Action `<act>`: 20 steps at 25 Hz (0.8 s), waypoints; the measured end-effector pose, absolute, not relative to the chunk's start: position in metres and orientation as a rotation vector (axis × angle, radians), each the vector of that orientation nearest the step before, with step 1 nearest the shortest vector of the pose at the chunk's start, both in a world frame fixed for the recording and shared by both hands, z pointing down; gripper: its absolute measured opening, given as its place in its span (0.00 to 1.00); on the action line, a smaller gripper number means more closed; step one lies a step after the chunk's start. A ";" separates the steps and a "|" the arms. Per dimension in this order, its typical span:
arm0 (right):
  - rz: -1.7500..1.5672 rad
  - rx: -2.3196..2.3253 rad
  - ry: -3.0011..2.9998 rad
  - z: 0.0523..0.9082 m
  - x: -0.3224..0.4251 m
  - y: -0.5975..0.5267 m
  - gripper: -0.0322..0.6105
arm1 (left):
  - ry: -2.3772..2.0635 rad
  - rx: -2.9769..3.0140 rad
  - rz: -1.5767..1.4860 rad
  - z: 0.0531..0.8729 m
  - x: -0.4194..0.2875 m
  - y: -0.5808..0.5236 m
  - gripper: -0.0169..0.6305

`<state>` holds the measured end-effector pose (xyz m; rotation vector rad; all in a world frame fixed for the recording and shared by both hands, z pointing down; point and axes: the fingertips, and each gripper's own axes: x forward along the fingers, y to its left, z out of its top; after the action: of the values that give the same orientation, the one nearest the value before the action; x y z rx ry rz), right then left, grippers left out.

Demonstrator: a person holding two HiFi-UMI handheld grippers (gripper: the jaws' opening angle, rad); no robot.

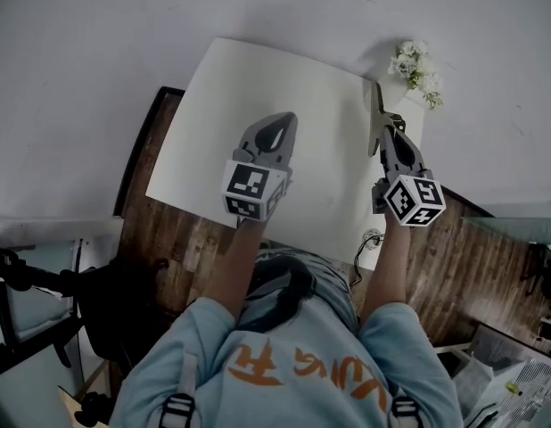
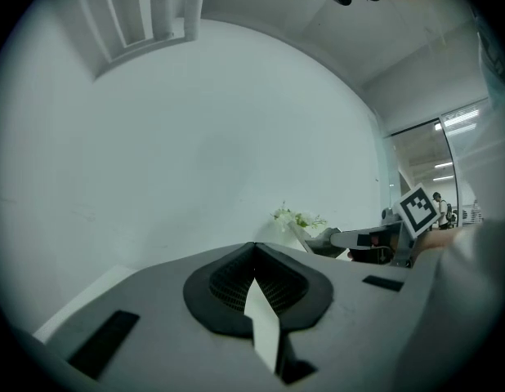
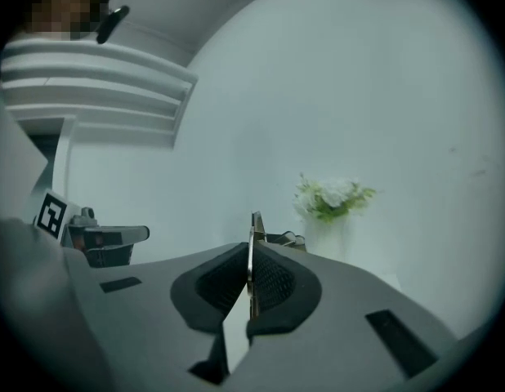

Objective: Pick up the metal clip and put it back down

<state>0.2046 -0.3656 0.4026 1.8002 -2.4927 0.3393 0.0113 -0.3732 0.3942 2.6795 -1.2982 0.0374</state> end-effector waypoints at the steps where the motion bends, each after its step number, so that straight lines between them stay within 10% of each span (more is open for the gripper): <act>1: 0.408 1.831 -2.484 0.411 0.217 -0.363 0.07 | -1.276 2.682 0.043 0.397 0.019 -0.371 0.06; 20: 1.404 1.869 -2.171 0.604 0.319 -0.293 0.07 | -1.075 2.630 0.270 0.481 0.120 -0.308 0.06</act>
<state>0.3193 -0.2926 0.6041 1.8687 -2.1714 1.4036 0.1202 -0.3081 0.4814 2.6295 -1.0747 0.2702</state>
